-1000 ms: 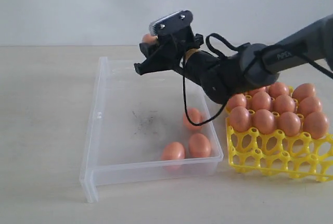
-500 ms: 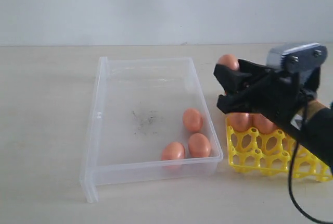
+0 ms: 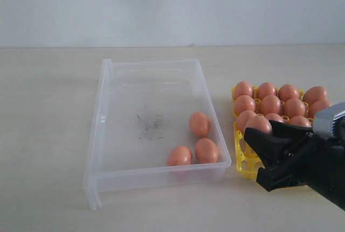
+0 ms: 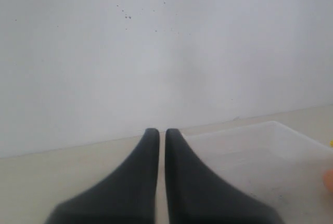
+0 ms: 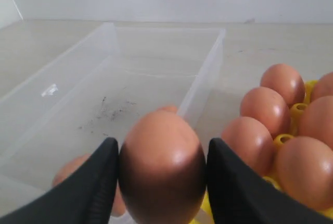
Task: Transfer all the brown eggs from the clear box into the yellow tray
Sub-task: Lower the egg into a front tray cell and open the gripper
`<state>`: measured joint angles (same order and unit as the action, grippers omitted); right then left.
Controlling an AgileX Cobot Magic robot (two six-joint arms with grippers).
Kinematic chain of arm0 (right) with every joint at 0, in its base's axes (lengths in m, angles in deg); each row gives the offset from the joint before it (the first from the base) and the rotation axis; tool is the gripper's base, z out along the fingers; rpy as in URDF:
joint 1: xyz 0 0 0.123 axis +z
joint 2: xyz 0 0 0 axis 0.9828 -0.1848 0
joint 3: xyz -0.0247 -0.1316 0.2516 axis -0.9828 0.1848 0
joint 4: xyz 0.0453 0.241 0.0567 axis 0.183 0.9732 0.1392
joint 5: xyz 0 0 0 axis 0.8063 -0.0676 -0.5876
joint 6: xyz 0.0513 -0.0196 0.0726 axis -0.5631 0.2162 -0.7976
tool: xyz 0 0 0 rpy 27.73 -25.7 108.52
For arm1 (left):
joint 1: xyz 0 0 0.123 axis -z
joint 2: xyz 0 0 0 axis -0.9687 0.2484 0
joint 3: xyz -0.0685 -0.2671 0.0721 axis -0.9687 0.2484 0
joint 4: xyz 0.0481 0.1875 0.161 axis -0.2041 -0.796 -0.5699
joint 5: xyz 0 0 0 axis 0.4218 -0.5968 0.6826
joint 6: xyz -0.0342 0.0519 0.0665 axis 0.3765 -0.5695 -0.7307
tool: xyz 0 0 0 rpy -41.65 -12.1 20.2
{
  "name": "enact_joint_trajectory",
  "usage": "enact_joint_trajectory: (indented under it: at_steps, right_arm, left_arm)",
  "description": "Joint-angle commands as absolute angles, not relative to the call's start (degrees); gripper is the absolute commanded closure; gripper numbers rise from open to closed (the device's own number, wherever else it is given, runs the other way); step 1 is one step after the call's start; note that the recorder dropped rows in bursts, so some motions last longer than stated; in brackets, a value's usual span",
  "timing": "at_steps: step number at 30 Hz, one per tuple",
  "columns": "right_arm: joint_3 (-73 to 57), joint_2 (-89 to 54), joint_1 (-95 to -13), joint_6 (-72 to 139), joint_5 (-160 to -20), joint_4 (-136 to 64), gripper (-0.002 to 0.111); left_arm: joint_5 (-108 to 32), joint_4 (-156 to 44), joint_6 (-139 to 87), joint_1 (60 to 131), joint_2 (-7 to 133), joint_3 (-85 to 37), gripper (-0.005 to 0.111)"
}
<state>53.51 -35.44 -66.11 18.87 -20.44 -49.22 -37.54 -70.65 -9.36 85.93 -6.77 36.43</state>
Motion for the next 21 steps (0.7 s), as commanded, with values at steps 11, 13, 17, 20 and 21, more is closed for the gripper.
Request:
enact_joint_trajectory:
  at_steps: [11,13,17,20,21]
  right_arm:
    - [50.47,-41.71,-66.26,22.0,-19.82,-42.81,0.108]
    - [49.68,-43.88,-66.26,22.2,-19.82,-42.44,0.108]
    - [47.8,-45.85,-66.26,22.38,-19.82,-41.84,0.108]
    - [46.71,-48.07,-66.26,22.38,-19.82,-42.08,0.108]
    - [46.58,-48.98,-66.26,22.38,-19.82,-42.08,0.108]
  left_arm:
    - [-37.54,-70.56,-9.44,86.18,-6.87,36.62,0.103]
    - [-37.54,-70.56,-9.44,86.18,-6.87,36.62,0.103]
    - [-37.54,-70.56,-9.44,86.18,-6.87,36.62,0.103]
    - [-37.54,-70.56,-9.44,86.18,-6.87,36.62,0.103]
    - [-37.54,-70.56,-9.44,86.18,-6.87,36.62,0.103]
